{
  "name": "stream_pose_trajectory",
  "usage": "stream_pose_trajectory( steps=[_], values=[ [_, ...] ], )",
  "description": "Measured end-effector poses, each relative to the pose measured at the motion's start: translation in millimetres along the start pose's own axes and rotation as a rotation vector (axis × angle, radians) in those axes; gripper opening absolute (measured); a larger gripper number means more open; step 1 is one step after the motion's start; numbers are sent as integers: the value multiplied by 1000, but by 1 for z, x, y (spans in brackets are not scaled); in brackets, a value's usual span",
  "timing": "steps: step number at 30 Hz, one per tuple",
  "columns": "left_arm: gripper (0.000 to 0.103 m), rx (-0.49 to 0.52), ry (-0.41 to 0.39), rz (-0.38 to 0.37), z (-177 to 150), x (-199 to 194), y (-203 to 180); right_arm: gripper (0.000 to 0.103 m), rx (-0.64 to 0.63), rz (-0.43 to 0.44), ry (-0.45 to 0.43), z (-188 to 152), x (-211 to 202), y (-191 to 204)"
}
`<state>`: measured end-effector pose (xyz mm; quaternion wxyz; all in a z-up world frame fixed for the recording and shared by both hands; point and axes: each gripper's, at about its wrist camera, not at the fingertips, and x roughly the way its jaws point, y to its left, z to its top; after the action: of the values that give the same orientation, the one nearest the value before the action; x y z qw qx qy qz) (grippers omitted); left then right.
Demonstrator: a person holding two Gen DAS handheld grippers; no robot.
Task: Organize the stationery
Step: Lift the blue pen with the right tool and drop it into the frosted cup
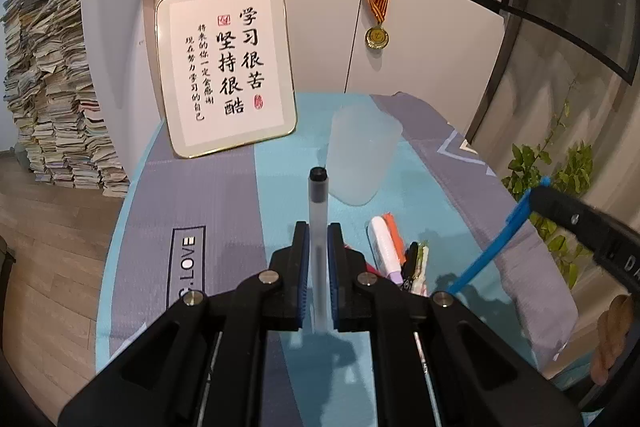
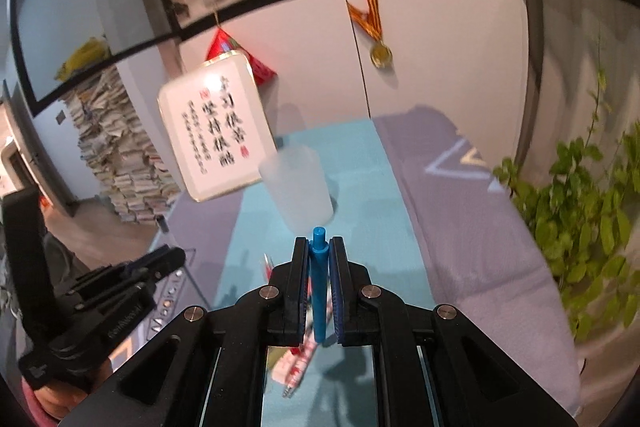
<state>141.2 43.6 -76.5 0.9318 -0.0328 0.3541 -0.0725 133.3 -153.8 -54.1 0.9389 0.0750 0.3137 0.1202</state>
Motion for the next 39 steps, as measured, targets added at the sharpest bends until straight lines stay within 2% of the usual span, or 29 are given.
stream_pose_trajectory(
  steps=[9,14,21,25,28,32,39],
  values=[
    [7,5,-108,-9,31,-14,-6,11,-32,2,-162,42,-12,11],
    [7,2,-158,-16,52,-14,-9,11,-21,13,-195,67,1,13],
    [7,4,-155,-3,60,-4,-4,11,6,25,-215,98,30,12],
    [7,-7,-149,6,58,-1,2,11,-10,1,-246,110,47,15],
    [7,-4,-143,10,57,0,3,11,-22,-24,-224,114,68,16],
    [7,7,-134,18,54,3,1,11,-9,-10,-143,109,97,13],
    [7,13,-120,15,51,5,0,11,-24,-15,-59,96,120,14]
  ],
)
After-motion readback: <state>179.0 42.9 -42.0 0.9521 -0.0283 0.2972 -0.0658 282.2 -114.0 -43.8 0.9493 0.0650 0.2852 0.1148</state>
